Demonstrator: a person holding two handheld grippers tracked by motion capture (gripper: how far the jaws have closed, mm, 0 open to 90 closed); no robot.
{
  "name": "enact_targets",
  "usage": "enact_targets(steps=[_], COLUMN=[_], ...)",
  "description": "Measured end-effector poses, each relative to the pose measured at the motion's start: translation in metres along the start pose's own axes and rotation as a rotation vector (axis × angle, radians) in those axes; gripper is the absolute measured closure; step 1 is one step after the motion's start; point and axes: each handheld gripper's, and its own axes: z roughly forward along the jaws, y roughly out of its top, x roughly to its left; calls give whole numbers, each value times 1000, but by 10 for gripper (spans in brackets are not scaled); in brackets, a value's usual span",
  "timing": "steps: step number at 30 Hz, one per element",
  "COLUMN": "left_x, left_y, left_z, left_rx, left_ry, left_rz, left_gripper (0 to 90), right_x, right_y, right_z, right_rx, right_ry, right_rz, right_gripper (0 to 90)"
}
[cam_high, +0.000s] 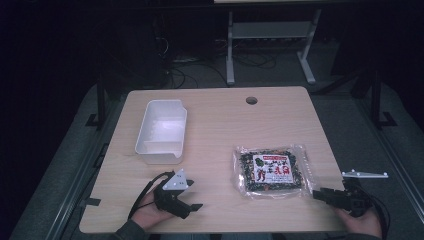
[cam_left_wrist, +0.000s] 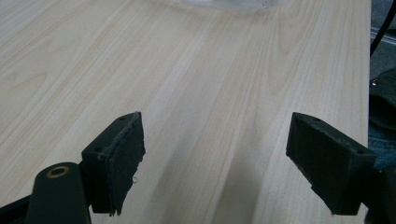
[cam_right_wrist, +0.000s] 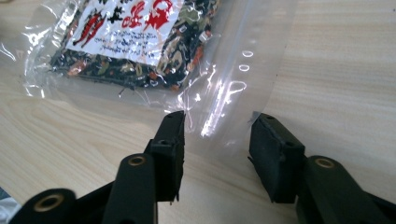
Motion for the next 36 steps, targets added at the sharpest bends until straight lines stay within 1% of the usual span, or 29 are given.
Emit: enact_targets(steps=[1,2,4,8,9,12,13,14,15,17,18,19,20,21,24,25,28,32,33,36], left_x=[0,0,0,0,-1,-1,-1,0,0,0,1,2,2,2,2,3,5,9,10,11], left_y=[0,0,1,2,2,3,4,4,4,5,5,6,7,7,9,9,11,12,14,16], left_z=[0,1,1,1,2,2,2,2,2,2,2,2,2,2,2,2,1,0,0,-1], left_rx=[1,0,2,2,-1,-1,0,-1,-2,-7,-10,-7,-6,-6,-7,-8,-10,-21,-16,-26], left_ry=[0,-1,-2,-6,-7,-11,-11,-11,-14,-14,-14,-16,-17,-17,-18,-16,-16,-23,-20,-18], left_rz=[0,-1,-1,2,0,1,1,2,1,-2,-3,-5,-4,-4,-6,-7,-11,-29,-26,-30], left_gripper=[188,188,188,190,190,191,191,191,192,192,193,193,193,193,193,193,193,193,193,193], right_x=[-1,-1,-2,-4,-5,-6,-6,-5,-4,-1,0,4,4,6,13,16,24,38,42,55], right_y=[1,1,2,6,8,12,14,15,16,20,21,26,26,28,36,40,50,64,68,80], right_z=[1,1,3,6,6,7,8,8,8,8,7,5,5,5,1,0,-2,-4,-5,-9], right_rx=[-5,-5,-7,-19,-27,-38,-43,-49,-48,-42,-45,-52,-52,-56,-75,-82,-90,-90,-90,-91], right_ry=[9,9,11,22,32,51,64,70,67,54,50,49,49,51,70,78,89,120,127,154], right_rz=[8,8,14,26,31,28,24,22,16,-15,-23,-56,-56,-67,-102,-120,-156,-228,-244,-300], right_gripper=[591,591,624,729,754,828,871,885,888,891,893,894,894,895,897,897,898,898,898,898])
